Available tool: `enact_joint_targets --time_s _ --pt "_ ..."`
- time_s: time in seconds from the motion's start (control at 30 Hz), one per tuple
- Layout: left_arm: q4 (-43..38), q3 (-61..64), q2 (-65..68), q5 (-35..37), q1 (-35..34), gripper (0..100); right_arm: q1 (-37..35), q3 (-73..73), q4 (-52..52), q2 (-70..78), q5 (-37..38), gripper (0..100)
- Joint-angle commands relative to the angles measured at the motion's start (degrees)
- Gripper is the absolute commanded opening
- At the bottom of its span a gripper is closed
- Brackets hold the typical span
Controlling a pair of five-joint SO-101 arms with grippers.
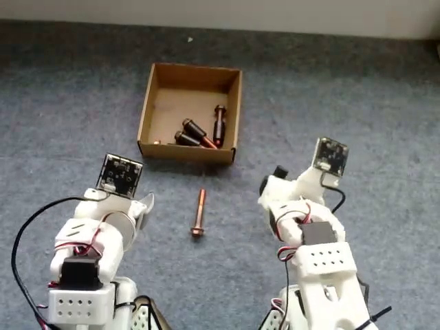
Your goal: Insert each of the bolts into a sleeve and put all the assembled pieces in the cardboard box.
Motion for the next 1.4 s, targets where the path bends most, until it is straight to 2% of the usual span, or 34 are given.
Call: enact_joint_targets --time_s 0.0,0.2,0.33,0.47,0.6,0.73,0.87,1.13,1.27,1.37 --pt "7.6 -10.7 4.4 -7.0 6.5 25 4.0 -0.4 -3.1 -1.6 -1.8 0.5" --pt "8.5 -17.4 24.9 -5.8 11.2 25 5.9 -0.3 -3.2 -1.5 -1.8 0.5" --pt "8.4 -23.3 37.7 1.7 15.7 25 5.9 -0.3 -3.2 -1.4 -1.8 0.5" --pt "7.8 -28.5 48.3 12.1 21.4 25 5.9 -0.2 -3.2 -1.4 -1.8 0.5" --pt "-0.4 -31.3 57.5 21.9 24.6 25 5.9 -0.2 -3.2 -1.4 -1.8 0.5" --pt "-11.5 -31.6 66.2 27.2 24.6 25 5.9 0.0 -3.2 -1.4 -1.8 0.5" --pt "-18.1 -31.9 74.6 28.6 24.7 25 5.8 0.8 -3.2 -1.5 -1.8 0.5" --pt "-18.3 -39.2 88.8 28.5 24.1 25 5.7 0.8 -3.2 -1.6 -1.6 0.5" --pt "-15.8 -42.0 90.2 28.5 19.6 25 5.7 0.8 -3.2 -1.6 -1.5 0.5" --pt "-15.8 -42.0 90.2 28.1 14.2 18 5.7 0.9 -3.2 -1.6 -1.5 0.5"
